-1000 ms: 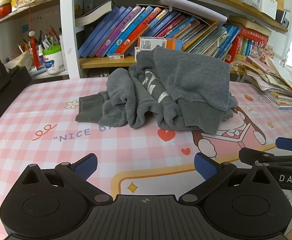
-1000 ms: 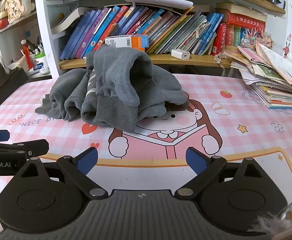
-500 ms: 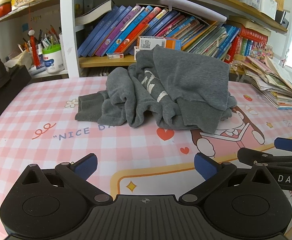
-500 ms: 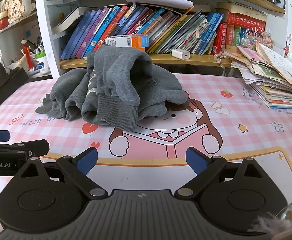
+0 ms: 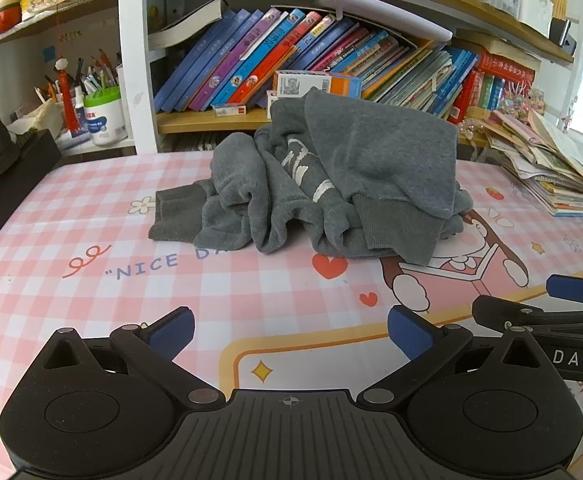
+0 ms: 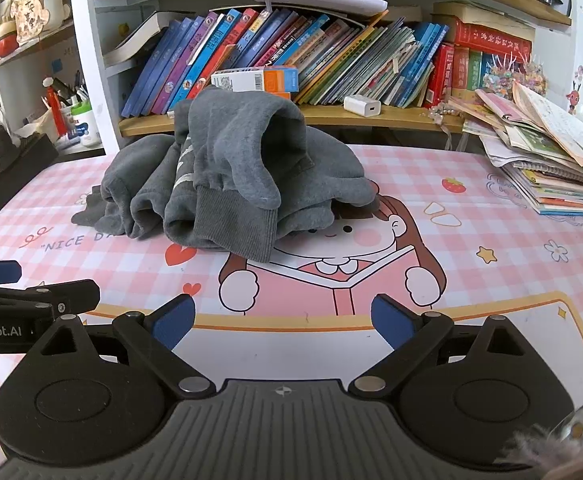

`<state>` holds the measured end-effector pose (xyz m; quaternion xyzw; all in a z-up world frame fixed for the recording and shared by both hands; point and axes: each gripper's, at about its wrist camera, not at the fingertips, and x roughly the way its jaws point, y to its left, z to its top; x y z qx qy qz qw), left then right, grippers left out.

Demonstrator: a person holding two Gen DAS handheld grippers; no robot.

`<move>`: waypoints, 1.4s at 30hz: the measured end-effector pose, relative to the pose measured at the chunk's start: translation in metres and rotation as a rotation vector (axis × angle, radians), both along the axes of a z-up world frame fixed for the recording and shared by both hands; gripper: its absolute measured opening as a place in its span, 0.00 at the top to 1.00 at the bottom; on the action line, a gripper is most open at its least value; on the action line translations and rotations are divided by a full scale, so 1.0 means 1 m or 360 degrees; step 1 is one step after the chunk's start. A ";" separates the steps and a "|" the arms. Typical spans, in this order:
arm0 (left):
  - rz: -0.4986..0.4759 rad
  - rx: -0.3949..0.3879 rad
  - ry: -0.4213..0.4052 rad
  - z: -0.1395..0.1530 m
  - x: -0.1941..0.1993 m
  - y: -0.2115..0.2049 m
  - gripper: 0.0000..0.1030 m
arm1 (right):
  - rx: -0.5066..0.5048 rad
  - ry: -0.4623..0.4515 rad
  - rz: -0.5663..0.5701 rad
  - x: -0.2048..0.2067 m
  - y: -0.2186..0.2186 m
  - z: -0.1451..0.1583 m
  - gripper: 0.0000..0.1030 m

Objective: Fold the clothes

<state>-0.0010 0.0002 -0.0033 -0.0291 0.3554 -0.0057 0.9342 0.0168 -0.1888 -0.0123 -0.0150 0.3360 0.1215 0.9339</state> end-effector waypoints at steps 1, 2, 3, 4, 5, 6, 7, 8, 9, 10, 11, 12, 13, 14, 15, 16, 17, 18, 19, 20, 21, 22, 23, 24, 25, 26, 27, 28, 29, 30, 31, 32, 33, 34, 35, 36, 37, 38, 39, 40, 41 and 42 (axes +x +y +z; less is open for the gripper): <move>0.0001 -0.0001 0.0001 0.000 0.000 0.000 0.00 | 0.0000 0.0000 0.0000 0.000 0.000 0.000 0.07; 0.0001 -0.0002 0.0001 0.000 0.000 0.000 0.00 | 0.0001 0.0000 0.0001 0.000 0.000 0.000 0.07; 0.0001 -0.0002 0.0003 0.000 0.000 0.000 0.00 | 0.0001 0.0002 0.0003 0.001 0.000 0.000 0.07; 0.0000 -0.0003 0.0004 0.000 0.001 0.000 0.00 | 0.0001 0.0004 0.0003 0.001 0.000 -0.001 0.07; 0.0000 -0.0003 0.0006 0.000 0.001 0.000 0.00 | 0.0001 0.0006 0.0003 0.001 0.001 -0.001 0.07; -0.0001 -0.0004 0.0007 0.000 0.001 0.000 0.00 | 0.0002 0.0008 0.0004 0.001 0.001 -0.001 0.07; -0.0001 -0.0006 0.0009 0.000 0.001 0.000 0.00 | 0.0002 0.0009 0.0005 0.001 0.001 -0.001 0.07; -0.0002 -0.0008 0.0010 0.000 0.001 0.000 0.00 | 0.0001 0.0011 0.0006 0.001 0.001 -0.001 0.07; -0.0003 -0.0009 0.0012 0.000 0.002 0.000 0.00 | 0.0001 0.0012 0.0007 0.002 0.001 -0.001 0.07; -0.0004 -0.0011 0.0013 0.000 0.002 0.000 0.00 | -0.0001 0.0014 0.0008 0.003 0.002 -0.001 0.07; -0.0004 -0.0011 0.0014 0.000 0.002 0.000 0.00 | -0.0002 0.0015 0.0009 0.003 0.002 -0.001 0.07; -0.0005 -0.0012 0.0016 0.000 0.003 0.000 0.00 | -0.0003 0.0016 0.0010 0.003 0.002 -0.001 0.07; -0.0006 -0.0014 0.0017 0.000 0.003 0.001 0.00 | -0.0003 0.0017 0.0011 0.003 0.002 -0.001 0.07; -0.0007 -0.0015 0.0018 0.000 0.003 0.000 0.00 | -0.0004 0.0017 0.0011 0.003 0.003 -0.001 0.07; -0.0007 -0.0015 0.0019 0.000 0.003 0.000 0.00 | -0.0005 0.0018 0.0012 0.003 0.003 -0.001 0.07; -0.0008 -0.0015 0.0019 0.000 0.003 0.000 0.00 | -0.0004 0.0019 0.0014 0.003 0.002 -0.001 0.07; -0.0008 -0.0014 0.0020 -0.001 0.004 0.000 0.00 | -0.0004 0.0020 0.0014 0.003 0.002 -0.001 0.07; -0.0006 -0.0013 0.0021 -0.001 0.004 0.000 0.00 | -0.0004 0.0020 0.0014 0.003 0.002 -0.001 0.07; -0.0005 -0.0013 0.0021 -0.001 0.004 0.000 0.00 | -0.0004 0.0020 0.0014 0.003 0.002 -0.001 0.07; -0.0005 -0.0013 0.0021 -0.001 0.004 0.000 0.00 | -0.0004 0.0021 0.0015 0.003 0.002 -0.001 0.07; -0.0005 -0.0014 0.0022 -0.001 0.004 0.000 0.00 | -0.0003 0.0022 0.0016 0.004 0.002 -0.001 0.07; -0.0005 -0.0014 0.0022 -0.001 0.004 0.000 0.00 | -0.0003 0.0022 0.0016 0.004 0.002 -0.001 0.07; -0.0005 -0.0015 0.0023 -0.001 0.004 0.000 0.00 | -0.0003 0.0023 0.0017 0.004 0.002 -0.001 0.07; -0.0006 -0.0015 0.0024 -0.001 0.004 0.001 0.00 | -0.0002 0.0024 0.0017 0.004 0.002 -0.001 0.07; -0.0007 -0.0016 0.0025 -0.001 0.004 0.001 0.00 | -0.0001 0.0025 0.0017 0.004 0.002 -0.001 0.07; -0.0005 -0.0015 0.0026 -0.001 0.004 0.000 0.00 | -0.0001 0.0025 0.0017 0.004 0.002 -0.001 0.07; 0.0001 -0.0013 0.0026 -0.001 0.004 0.000 0.00 | -0.0001 0.0025 0.0017 0.004 0.002 -0.001 0.07; 0.0002 -0.0012 0.0025 -0.001 0.004 0.000 0.00 | 0.0000 0.0026 0.0016 0.004 0.002 -0.001 0.07; 0.0004 -0.0012 0.0025 -0.001 0.004 0.000 0.00 | 0.0000 0.0027 0.0016 0.004 0.002 -0.002 0.07; 0.0006 -0.0011 0.0025 -0.001 0.004 0.000 0.00 | 0.0000 0.0028 0.0016 0.004 0.002 -0.002 0.07; 0.0007 -0.0011 0.0025 -0.001 0.004 0.000 0.00 | 0.0001 0.0029 0.0016 0.004 0.002 -0.002 0.07; 0.0005 -0.0012 0.0027 -0.001 0.004 0.000 0.00 | 0.0001 0.0030 0.0016 0.004 0.002 -0.002 0.07; 0.0002 -0.0013 0.0029 -0.001 0.004 0.001 0.00 | 0.0001 0.0030 0.0018 0.004 0.002 -0.003 0.07; -0.0001 -0.0012 0.0033 -0.001 0.004 0.000 0.00 | 0.0002 0.0031 0.0019 0.004 0.002 -0.003 0.07; -0.0001 -0.0009 0.0036 -0.002 0.004 0.000 0.00 | 0.0001 0.0033 0.0020 0.004 0.002 -0.003 0.07; -0.0003 -0.0006 0.0038 -0.002 0.004 -0.001 0.00 | 0.0001 0.0034 0.0021 0.004 0.002 -0.002 0.07; -0.0003 -0.0006 0.0039 -0.002 0.004 -0.001 0.00 | 0.0002 0.0035 0.0022 0.005 0.002 -0.002 0.07; -0.0002 -0.0006 0.0037 -0.002 0.003 -0.001 0.00 | 0.0003 0.0037 0.0022 0.005 0.002 -0.002 0.07; -0.0001 -0.0005 0.0035 -0.002 0.003 -0.001 0.00 | 0.0004 0.0037 0.0021 0.004 0.002 -0.003 0.07; 0.0002 -0.0003 0.0034 -0.002 0.003 -0.001 0.00 | 0.0006 0.0038 0.0021 0.004 0.002 -0.003 0.07; 0.0004 -0.0001 0.0032 -0.002 0.003 -0.001 0.00 | 0.0007 0.0039 0.0020 0.004 0.001 -0.003 0.07; 0.0004 -0.0001 0.0029 -0.002 0.003 -0.001 0.00 | 0.0008 0.0039 0.0020 0.005 0.002 -0.003 0.07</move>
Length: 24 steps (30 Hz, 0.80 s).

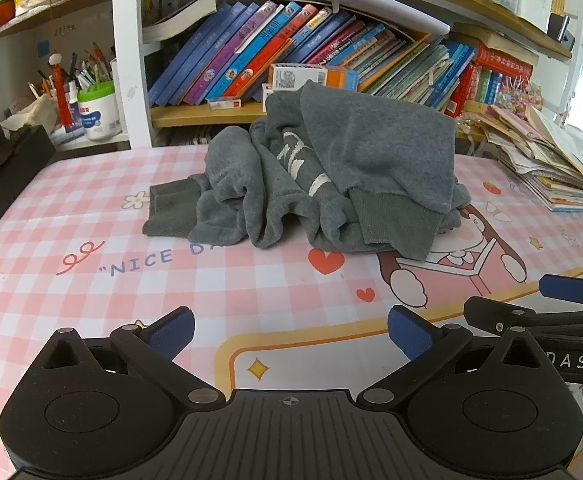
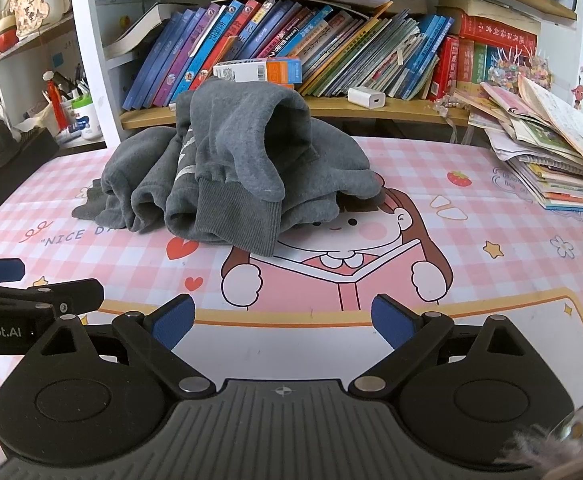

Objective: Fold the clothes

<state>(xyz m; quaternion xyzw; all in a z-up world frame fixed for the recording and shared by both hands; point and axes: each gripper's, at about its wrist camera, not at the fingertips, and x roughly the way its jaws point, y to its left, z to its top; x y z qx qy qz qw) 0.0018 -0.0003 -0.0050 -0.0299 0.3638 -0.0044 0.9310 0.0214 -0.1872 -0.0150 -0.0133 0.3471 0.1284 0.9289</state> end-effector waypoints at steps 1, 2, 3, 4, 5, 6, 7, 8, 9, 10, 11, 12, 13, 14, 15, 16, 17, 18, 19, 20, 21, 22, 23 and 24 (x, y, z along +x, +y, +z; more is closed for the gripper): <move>-0.0003 -0.0003 -0.0009 0.000 -0.001 0.000 0.00 | 0.0001 0.0001 -0.0001 0.000 0.000 0.000 0.07; -0.0008 -0.0007 -0.0021 0.001 -0.001 0.000 0.00 | 0.0002 0.0001 -0.0002 0.000 0.000 0.000 0.07; -0.0013 -0.0011 -0.0032 0.001 -0.002 0.000 0.00 | 0.0003 0.0001 -0.0002 0.000 0.000 0.000 0.07; -0.0017 -0.0017 -0.0037 0.002 -0.002 0.000 0.00 | 0.0004 0.0001 -0.0002 0.000 0.000 0.000 0.07; -0.0020 -0.0021 -0.0042 0.002 -0.002 0.000 0.00 | 0.0006 0.0001 -0.0002 0.000 0.000 0.000 0.07; -0.0021 -0.0022 -0.0045 0.002 -0.002 0.000 0.00 | 0.0008 0.0000 0.0001 0.000 0.000 0.000 0.07; -0.0022 -0.0023 -0.0047 0.003 -0.002 0.001 0.00 | 0.0007 0.0001 0.0001 0.000 0.000 0.000 0.07; -0.0021 -0.0023 -0.0049 0.003 -0.002 0.001 0.00 | 0.0007 0.0001 0.0002 0.000 -0.001 0.000 0.07; -0.0018 -0.0023 -0.0051 0.003 -0.002 0.001 0.00 | 0.0007 0.0002 0.0002 0.000 -0.001 0.000 0.07; -0.0016 -0.0022 -0.0052 0.003 -0.002 0.001 0.00 | 0.0007 0.0003 0.0003 0.000 -0.001 -0.001 0.07; -0.0014 -0.0020 -0.0053 0.003 -0.002 0.001 0.00 | 0.0007 0.0004 0.0003 0.000 -0.001 -0.001 0.07; -0.0013 -0.0020 -0.0054 0.003 -0.002 0.001 0.00 | 0.0007 0.0005 0.0003 0.000 -0.001 -0.001 0.07; -0.0013 -0.0020 -0.0054 0.003 -0.002 0.001 0.00 | 0.0008 0.0007 0.0004 0.001 0.000 -0.001 0.07; -0.0014 -0.0020 -0.0055 0.003 -0.002 0.002 0.00 | 0.0009 0.0009 0.0004 0.000 0.000 -0.001 0.07; -0.0015 -0.0022 -0.0060 0.004 -0.003 0.002 0.00 | 0.0008 0.0009 0.0004 0.000 0.000 -0.001 0.07; -0.0016 -0.0022 -0.0066 0.004 -0.003 0.002 0.00 | 0.0009 0.0009 0.0004 0.000 0.000 -0.001 0.07; -0.0017 -0.0018 -0.0074 0.004 -0.004 0.002 0.00 | 0.0010 0.0009 0.0004 0.000 0.000 -0.001 0.07; -0.0019 -0.0014 -0.0082 0.005 -0.004 0.002 0.00 | 0.0011 0.0010 0.0004 0.000 0.000 -0.002 0.07; -0.0026 -0.0009 -0.0087 0.004 -0.004 0.001 0.00 | 0.0011 0.0010 0.0004 0.000 -0.001 -0.002 0.07; -0.0033 -0.0003 -0.0091 0.004 -0.005 0.000 0.00 | 0.0013 0.0011 0.0004 0.000 -0.001 -0.002 0.07; -0.0039 0.0002 -0.0096 0.004 -0.005 -0.001 0.00 | 0.0014 0.0012 0.0003 0.000 -0.001 -0.002 0.07; -0.0046 0.0004 -0.0096 0.004 -0.005 -0.002 0.00 | 0.0016 0.0013 0.0002 0.001 -0.001 -0.001 0.07; -0.0053 -0.0003 -0.0078 0.004 -0.004 -0.002 0.00 | 0.0017 0.0013 0.0001 0.001 -0.001 -0.002 0.07; -0.0062 -0.0009 -0.0053 0.004 -0.002 -0.002 0.00 | 0.0017 0.0014 0.0000 0.001 -0.001 -0.002 0.07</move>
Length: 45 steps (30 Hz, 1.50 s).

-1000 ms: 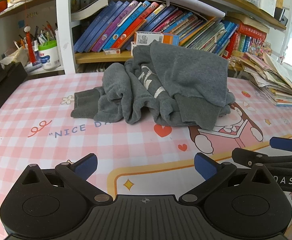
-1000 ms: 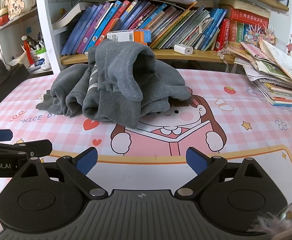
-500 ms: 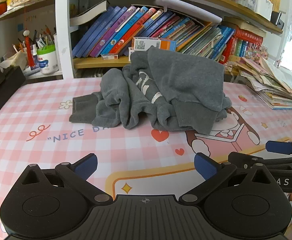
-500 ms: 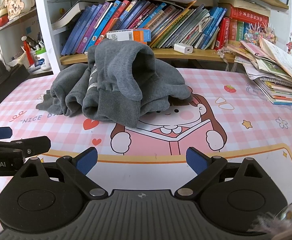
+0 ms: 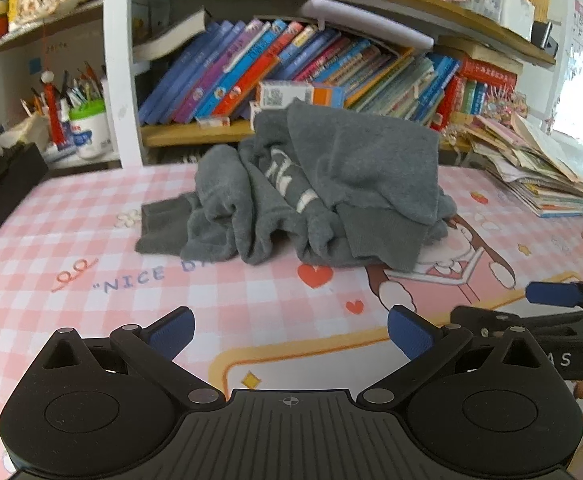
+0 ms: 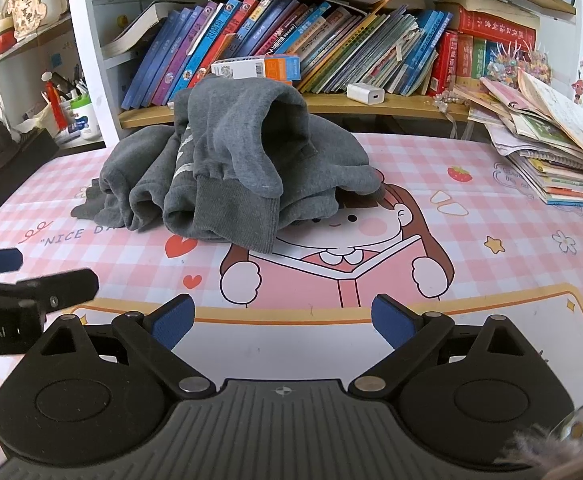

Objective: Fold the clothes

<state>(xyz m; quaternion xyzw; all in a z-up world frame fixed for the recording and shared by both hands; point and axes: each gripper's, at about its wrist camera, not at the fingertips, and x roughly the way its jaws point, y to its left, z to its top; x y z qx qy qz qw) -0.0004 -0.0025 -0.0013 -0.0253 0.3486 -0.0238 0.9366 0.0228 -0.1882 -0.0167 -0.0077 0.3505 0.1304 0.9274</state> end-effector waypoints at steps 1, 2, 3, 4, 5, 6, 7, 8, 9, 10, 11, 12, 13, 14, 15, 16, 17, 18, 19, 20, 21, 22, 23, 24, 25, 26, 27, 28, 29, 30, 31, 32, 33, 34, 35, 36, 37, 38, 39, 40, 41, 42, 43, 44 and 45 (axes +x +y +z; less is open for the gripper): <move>-0.0001 0.0001 0.0015 0.000 0.001 0.000 0.00 | 0.0002 0.0001 0.0000 0.000 0.000 0.000 0.07; 0.0006 0.0003 0.0017 0.000 0.001 0.000 0.00 | 0.0003 0.0002 0.0000 0.000 0.000 0.000 0.07; 0.0013 0.0005 0.0019 0.000 0.001 0.001 0.00 | 0.0004 0.0003 0.0001 0.000 -0.001 -0.001 0.07; 0.0020 0.0008 0.0021 0.000 0.002 0.001 0.00 | 0.0006 0.0004 0.0001 0.001 -0.001 -0.001 0.07; 0.0029 0.0009 0.0023 -0.001 0.002 0.001 0.00 | 0.0007 0.0006 0.0000 0.001 -0.001 -0.001 0.07; 0.0041 0.0010 0.0023 -0.001 0.001 0.001 0.00 | 0.0009 0.0008 0.0000 0.001 -0.001 -0.002 0.07; 0.0047 0.0012 0.0025 -0.001 0.002 0.001 0.00 | 0.0011 0.0010 0.0000 0.001 -0.002 -0.002 0.07; 0.0050 0.0016 0.0030 -0.002 0.002 0.001 0.00 | 0.0012 0.0012 0.0000 0.002 -0.002 -0.003 0.07; 0.0052 0.0021 0.0035 -0.002 0.002 0.001 0.00 | 0.0014 0.0015 0.0000 0.002 -0.003 -0.004 0.07; 0.0054 0.0029 0.0037 -0.002 0.002 0.000 0.00 | 0.0014 0.0017 0.0000 0.003 -0.003 -0.004 0.07; 0.0056 0.0035 0.0038 -0.002 0.002 0.000 0.00 | 0.0012 0.0019 0.0002 0.003 -0.003 -0.005 0.07; 0.0059 0.0040 0.0040 -0.002 0.002 -0.001 0.00 | 0.0011 0.0021 0.0003 0.003 -0.003 -0.005 0.07; 0.0064 0.0044 0.0041 -0.002 0.002 -0.001 0.00 | 0.0009 0.0022 0.0004 0.004 -0.003 -0.006 0.07; 0.0069 0.0051 0.0042 -0.003 0.002 -0.002 0.00 | 0.0006 0.0022 0.0005 0.004 -0.003 -0.006 0.06; 0.0073 0.0057 0.0043 -0.003 0.002 -0.003 0.00 | 0.0004 0.0022 0.0007 0.004 -0.003 -0.007 0.06; 0.0077 0.0064 0.0044 -0.003 0.002 -0.004 0.00 | 0.0000 0.0022 0.0009 0.004 -0.003 -0.007 0.05; 0.0079 0.0070 0.0047 -0.003 0.002 -0.005 0.00 | -0.0004 0.0023 0.0012 0.004 -0.004 -0.007 0.04; 0.0078 0.0074 0.0052 -0.003 0.002 -0.006 0.00 | -0.0009 0.0025 0.0016 0.004 -0.004 -0.008 0.04; 0.0074 0.0075 0.0056 -0.004 0.002 -0.008 0.00 | -0.0013 0.0027 0.0019 0.005 -0.005 -0.008 0.04; 0.0071 0.0077 0.0058 -0.004 0.002 -0.009 0.00 | -0.0017 0.0030 0.0021 0.005 -0.005 -0.009 0.04; 0.0073 0.0078 0.0058 -0.003 0.002 -0.011 0.00 | -0.0021 0.0032 0.0022 0.004 -0.006 -0.010 0.04; 0.0076 0.0071 0.0063 -0.003 0.002 -0.012 0.00 | -0.0024 0.0033 0.0024 0.005 -0.008 -0.010 0.04; 0.0078 0.0065 0.0068 -0.003 0.002 -0.013 0.00 | -0.0024 0.0034 0.0024 0.005 -0.009 -0.011 0.04; 0.0081 0.0058 0.0073 -0.003 0.003 -0.014 0.00 | -0.0021 0.0036 0.0025 0.005 -0.011 -0.011 0.04; 0.0085 0.0053 0.0080 -0.003 0.003 -0.015 0.00 | -0.0011 0.0038 0.0027 0.005 -0.013 -0.012 0.04; 0.0093 0.0055 0.0093 -0.004 0.004 -0.017 0.00 | 0.0003 0.0041 0.0032 0.006 -0.016 -0.012 0.04; 0.0102 0.0063 0.0103 -0.004 0.004 -0.019 0.00 | 0.0021 0.0045 0.0036 0.006 -0.019 -0.012 0.04; 0.0112 0.0079 0.0107 -0.005 0.004 -0.022 0.00 | 0.0025 0.0044 0.0029 0.007 -0.021 -0.012 0.04; 0.0123 0.0096 0.0108 -0.005 0.004 -0.024 0.00 | 0.0028 0.0043 0.0021 0.007 -0.024 -0.012 0.04; 0.0129 0.0105 0.0105 -0.005 0.003 -0.026 0.00 | 0.0032 0.0041 0.0013 0.008 -0.026 -0.012 0.04; 0.0135 0.0113 0.0102 -0.005 0.003 -0.028 0.00 | 0.0040 0.0044 0.0006 0.009 -0.029 -0.012 0.04; 0.0142 0.0122 0.0099 -0.005 0.002 -0.030 0.00 | 0.0049 0.0049 0.0001 0.010 -0.032 -0.012 0.04; 0.0148 0.0131 0.0097 -0.006 0.002 -0.032 0.00 | 0.0059 0.0054 -0.0005 0.010 -0.035 -0.013 0.04; 0.0156 0.0141 0.0092 -0.006 0.001 -0.034 0.00 | 0.0069 0.0060 -0.0007 0.011 -0.038 -0.014 0.04; 0.0166 0.0152 0.0086 -0.005 0.000 -0.037 0.00 | 0.0080 0.0069 0.0000 0.011 -0.040 -0.014 0.04; 0.0173 0.0160 0.0083 -0.005 0.000 -0.039 0.00 | 0.0092 0.0077 0.0011 0.011 -0.042 -0.014 0.04; 0.0181 0.0168 0.0080 -0.004 -0.001 -0.042 0.00 | 0.0101 0.0083 0.0032 0.012 -0.045 -0.014 0.04; 0.0190 0.0176 0.0080 -0.005 -0.001 -0.044 0.00 | 0.0098 0.0079 0.0038 0.012 -0.046 -0.014 0.04; 0.0196 0.0181 0.0082 -0.005 -0.001 -0.047 0.00 | 0.0095 0.0075 0.0045 0.012 -0.048 -0.013 0.04; 0.0201 0.0186 0.0084 -0.005 -0.002 -0.049 0.00 | 0.0092 0.0071 0.0051 0.012 -0.050 -0.013 0.04; 0.0203 0.0186 0.0086 -0.005 -0.002 -0.051 0.00 | 0.0092 0.0069 0.0057 0.012 -0.052 -0.013 0.04; 0.0193 0.0166 0.0088 -0.004 -0.003 -0.052 0.00 | 0.0098 0.0071 0.0062 0.013 -0.054 -0.013 0.04; 0.0175 0.0137 0.0091 -0.004 -0.003 -0.053 0.00 | 0.0108 0.0077 0.0066 0.013 -0.056 -0.014 0.04; 0.0158 0.0107 0.0094 -0.003 -0.003 -0.054 0.00 | 0.0129 0.0088 0.0069 0.014 -0.060 -0.015 0.04; 0.0146 0.0088 0.0098 -0.002 -0.002 -0.054 0.00 | 0.0150 0.0100 0.0072 0.015 -0.063 -0.015 0.04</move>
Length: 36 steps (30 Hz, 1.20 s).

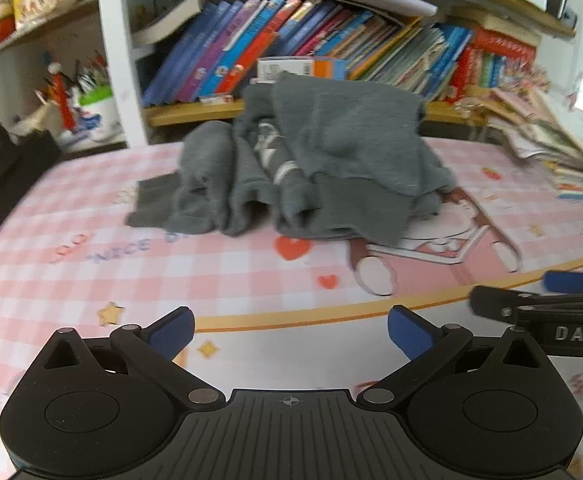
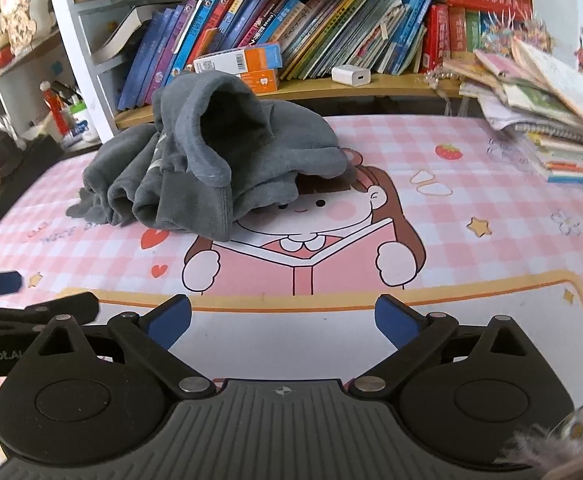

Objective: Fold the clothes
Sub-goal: 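Grasp the grey sweatshirt with both grippers while lifting it off the pile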

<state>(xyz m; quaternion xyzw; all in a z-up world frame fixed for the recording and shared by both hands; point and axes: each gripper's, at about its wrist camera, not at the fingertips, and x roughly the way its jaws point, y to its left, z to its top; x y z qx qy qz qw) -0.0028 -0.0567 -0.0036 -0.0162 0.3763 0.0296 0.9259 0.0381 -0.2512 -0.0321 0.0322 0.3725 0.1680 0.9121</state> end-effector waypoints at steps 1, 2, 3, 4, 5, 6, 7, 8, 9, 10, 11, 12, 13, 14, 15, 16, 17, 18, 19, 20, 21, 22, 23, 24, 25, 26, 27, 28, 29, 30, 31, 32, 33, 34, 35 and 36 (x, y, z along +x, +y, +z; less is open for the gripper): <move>-0.0009 -0.0015 0.0005 0.001 0.001 -0.001 0.00 | 0.0021 0.0012 0.0003 0.001 -0.003 -0.001 0.04; -0.0014 -0.0012 0.0016 0.001 0.004 -0.002 0.00 | 0.0041 0.0025 0.0006 0.002 -0.006 -0.002 0.04; -0.0018 -0.0002 0.0027 0.001 0.008 -0.004 0.01 | 0.0058 0.0040 0.0009 0.004 -0.009 -0.003 0.05; -0.0024 0.0010 0.0024 0.001 0.011 -0.006 0.01 | 0.0075 0.0057 0.0012 0.005 -0.011 -0.004 0.07; -0.0031 0.0022 0.0020 0.002 0.015 -0.007 0.01 | 0.0085 0.0072 0.0011 0.006 -0.014 -0.005 0.07; -0.0037 0.0034 0.0017 0.002 0.018 -0.009 0.01 | 0.0077 0.0075 -0.0001 0.007 -0.016 -0.006 0.07; -0.0042 0.0048 0.0011 0.003 0.021 -0.011 0.01 | 0.0070 0.0078 -0.0012 0.008 -0.019 -0.007 0.08; -0.0045 0.0068 -0.0001 0.004 0.026 -0.014 0.01 | 0.0067 0.0080 -0.0022 0.008 -0.021 -0.007 0.08; -0.0049 0.0087 -0.0014 0.004 0.031 -0.016 0.01 | 0.0077 0.0078 -0.0029 0.009 -0.024 -0.007 0.09; -0.0054 0.0102 -0.0027 0.005 0.036 -0.019 0.01 | 0.0087 0.0077 -0.0036 0.010 -0.028 -0.007 0.11; -0.0060 0.0118 -0.0040 0.005 0.042 -0.022 0.01 | 0.0098 0.0076 -0.0044 0.010 -0.031 -0.007 0.13; -0.0069 0.0134 -0.0052 0.005 0.048 -0.026 0.01 | 0.0113 0.0077 -0.0055 0.011 -0.036 -0.008 0.16; -0.0086 0.0153 -0.0061 0.005 0.054 -0.030 0.01 | 0.0128 0.0080 -0.0063 0.012 -0.039 -0.008 0.20; -0.0110 0.0175 -0.0068 0.005 0.061 -0.035 0.01 | 0.0140 0.0082 -0.0073 0.012 -0.043 -0.008 0.24; -0.0137 0.0198 -0.0073 0.005 0.067 -0.040 0.01 | 0.0147 0.0087 -0.0086 0.013 -0.046 -0.008 0.25; -0.0170 0.0225 -0.0075 0.004 0.074 -0.045 0.01 | 0.0159 0.0092 -0.0098 0.013 -0.050 -0.008 0.27; -0.0203 0.0251 -0.0077 0.003 0.080 -0.051 0.01 | 0.0177 0.0098 -0.0110 0.013 -0.054 -0.008 0.27; -0.0237 0.0275 -0.0080 0.002 0.085 -0.057 0.01 | 0.0195 0.0102 -0.0120 0.013 -0.058 -0.008 0.27; -0.0268 0.0299 -0.0083 0.001 0.091 -0.062 0.00 | 0.0212 0.0103 -0.0128 0.013 -0.061 -0.008 0.27; -0.0290 0.0323 -0.0089 0.000 0.096 -0.067 0.01 | 0.0230 0.0103 -0.0135 0.012 -0.064 -0.007 0.27; -0.0309 0.0345 -0.0095 -0.001 0.101 -0.071 0.01 | 0.0247 0.0103 -0.0143 0.012 -0.067 -0.007 0.27; -0.0317 0.0362 -0.0099 -0.002 0.106 -0.075 0.01 | 0.0265 0.0103 -0.0147 0.012 -0.070 -0.006 0.27; -0.0318 0.0372 -0.0098 -0.003 0.111 -0.077 0.01 | 0.0283 0.0102 -0.0142 0.012 -0.072 -0.005 0.27; -0.0319 0.0382 -0.0097 -0.003 0.115 -0.079 0.01 | 0.0302 0.0105 -0.0138 0.012 -0.074 -0.004 0.27; -0.0319 0.0390 -0.0095 -0.004 0.120 -0.080 0.01 | 0.0328 0.0117 -0.0138 0.012 -0.076 -0.004 0.27; -0.0318 0.0387 -0.0092 -0.003 0.124 -0.080 0.03 | 0.0354 0.0130 -0.0139 0.013 -0.077 -0.003 0.27; -0.0311 0.0373 -0.0088 -0.003 0.127 -0.078 0.10 | 0.0388 0.0150 -0.0136 0.014 -0.079 -0.003 0.27; -0.0290 0.0354 -0.0077 -0.002 0.130 -0.074 0.15 | 0.0439 0.0183 -0.0128 0.017 -0.080 -0.003 0.29; -0.0266 0.0327 -0.0063 -0.001 0.133 -0.069 0.31 | 0.0482 0.0206 -0.0126 0.019 -0.081 -0.003 0.33; -0.0237 0.0278 -0.0043 0.001 0.135 -0.062 0.47 | 0.0525 0.0229 -0.0124 0.021 -0.083 -0.004 0.34; -0.0212 0.0227 -0.0025 0.002 0.136 -0.054 0.57 | 0.0569 0.0250 -0.0123 0.023 -0.084 -0.004 0.34; -0.0197 0.0169 -0.0013 0.003 0.135 -0.046 0.74 | 0.0612 0.0266 -0.0122 0.025 -0.084 -0.004 0.34; -0.0183 0.0117 -0.0005 0.005 0.133 -0.039 0.84 | 0.0655 0.0281 -0.0122 0.027 -0.084 -0.004 0.34; -0.0176 0.0080 -0.0007 0.007 0.130 -0.033 0.86 | 0.0707 0.0300 -0.0118 0.029 -0.084 -0.004 0.34; -0.0174 0.0048 -0.0015 0.011 0.124 -0.028 0.89 | 0.0779 0.0333 -0.0107 0.032 -0.084 -0.005 0.36; -0.0173 0.0014 -0.0025 0.015 0.117 -0.024 0.89 | 0.0856 0.0369 -0.0097 0.035 -0.083 -0.006 0.37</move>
